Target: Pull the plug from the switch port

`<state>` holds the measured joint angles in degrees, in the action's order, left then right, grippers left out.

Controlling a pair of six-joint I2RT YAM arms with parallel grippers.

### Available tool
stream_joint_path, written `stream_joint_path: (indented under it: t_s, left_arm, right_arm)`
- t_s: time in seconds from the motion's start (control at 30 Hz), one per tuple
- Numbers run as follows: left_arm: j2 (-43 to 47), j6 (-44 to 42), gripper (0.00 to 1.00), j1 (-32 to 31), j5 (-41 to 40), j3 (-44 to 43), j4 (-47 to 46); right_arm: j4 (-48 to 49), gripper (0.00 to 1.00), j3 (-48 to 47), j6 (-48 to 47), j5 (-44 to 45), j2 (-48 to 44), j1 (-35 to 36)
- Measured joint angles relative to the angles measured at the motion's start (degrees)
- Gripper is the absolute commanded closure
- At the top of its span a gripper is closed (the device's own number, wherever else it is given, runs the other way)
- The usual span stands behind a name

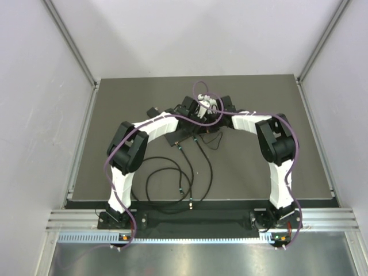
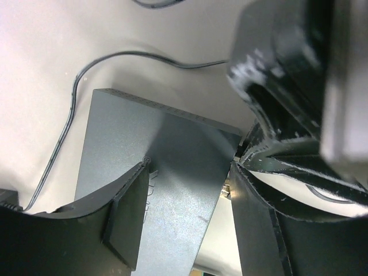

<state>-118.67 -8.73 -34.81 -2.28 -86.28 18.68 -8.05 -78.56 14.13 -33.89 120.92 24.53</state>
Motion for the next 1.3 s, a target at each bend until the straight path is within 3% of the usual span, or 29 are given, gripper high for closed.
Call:
stream_joint_path:
  t_s: [0.13,0.37,0.63,0.97,1.1,1.3]
  left_arm:
    - [-0.3,0.3,0.45,0.0,0.5,-0.5,-0.3]
    - [-1.0,-0.3,0.45,1.8,-1.4,-0.7,-2.1]
    - [0.4,-0.4,0.39,3.7,-1.8,2.5,-6.1]
    - [9.4,1.7,0.32,3.8,4.2,10.4,-3.2]
    - [15.0,3.9,0.3,3.8,6.3,11.1,-1.9]
    - [22.2,8.1,0.29,3.8,6.4,11.1,-2.1]
  right_arm:
    - [1.7,1.0,2.4,0.0,4.6,-2.1,0.6]
    - [-3.5,1.0,4.0,-1.6,10.5,-5.0,1.2]
    - [-2.9,1.0,5.9,-0.4,7.3,-6.0,0.3]
    - [-2.3,0.99,6.3,4.2,3.0,-7.4,-9.6]
    - [-5.2,0.99,7.2,3.9,7.6,-11.8,-11.9]
    - [-9.6,0.96,8.5,2.5,21.3,-18.9,-15.2]
